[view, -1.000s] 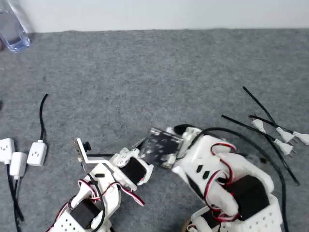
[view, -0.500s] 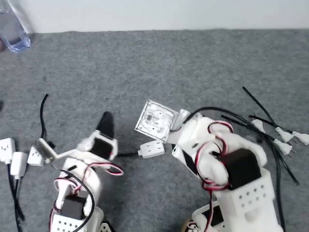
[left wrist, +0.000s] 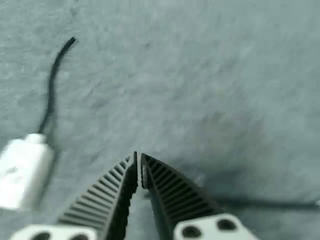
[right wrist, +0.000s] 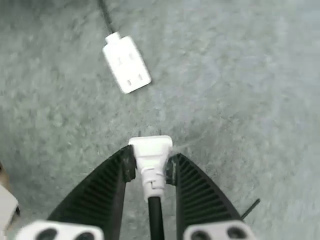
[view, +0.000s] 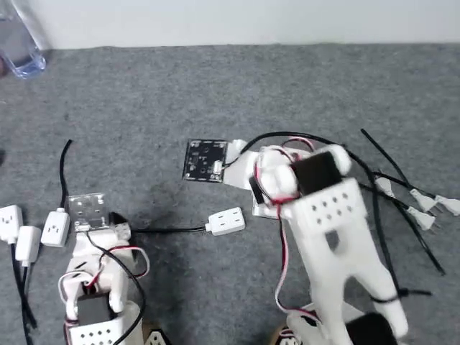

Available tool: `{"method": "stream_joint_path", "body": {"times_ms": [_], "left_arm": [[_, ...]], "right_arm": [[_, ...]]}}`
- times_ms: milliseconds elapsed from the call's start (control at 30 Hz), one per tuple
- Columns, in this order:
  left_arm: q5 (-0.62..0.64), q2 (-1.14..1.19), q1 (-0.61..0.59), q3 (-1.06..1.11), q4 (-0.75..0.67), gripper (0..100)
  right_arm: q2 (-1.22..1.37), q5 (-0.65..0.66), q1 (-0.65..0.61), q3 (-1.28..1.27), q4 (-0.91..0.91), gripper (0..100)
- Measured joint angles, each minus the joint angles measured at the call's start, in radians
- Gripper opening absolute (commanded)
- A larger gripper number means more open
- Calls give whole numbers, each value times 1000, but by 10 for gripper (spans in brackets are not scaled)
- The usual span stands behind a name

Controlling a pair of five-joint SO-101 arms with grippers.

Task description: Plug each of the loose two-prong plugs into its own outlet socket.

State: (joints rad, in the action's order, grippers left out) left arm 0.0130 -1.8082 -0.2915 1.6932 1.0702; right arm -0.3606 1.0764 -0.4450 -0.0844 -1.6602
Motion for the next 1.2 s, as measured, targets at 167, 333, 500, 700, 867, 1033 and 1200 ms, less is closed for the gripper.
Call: {"method": "stream_joint_path", "body": {"times_ms": [167, 333, 500, 700, 867, 1033, 1200], "left_arm": [[-282, 0, -129, 0, 120, 15], [-411, 0, -224, 0, 149, 15], [-425, 0, -233, 0, 149, 15], [-425, 0, -233, 0, 149, 15], [-425, 0, -233, 0, 150, 15], [-425, 0, -233, 0, 150, 15], [-425, 0, -233, 0, 150, 15]], "right_arm": [[153, 121, 6, 0, 72, 8], [308, 173, -51, 0, 138, 8], [402, 183, -74, 2, 215, 8], [468, 184, -72, 5, 250, 8], [477, 184, -72, 5, 250, 8], [477, 175, -71, 5, 250, 8], [477, 144, -72, -5, 250, 8]]}}
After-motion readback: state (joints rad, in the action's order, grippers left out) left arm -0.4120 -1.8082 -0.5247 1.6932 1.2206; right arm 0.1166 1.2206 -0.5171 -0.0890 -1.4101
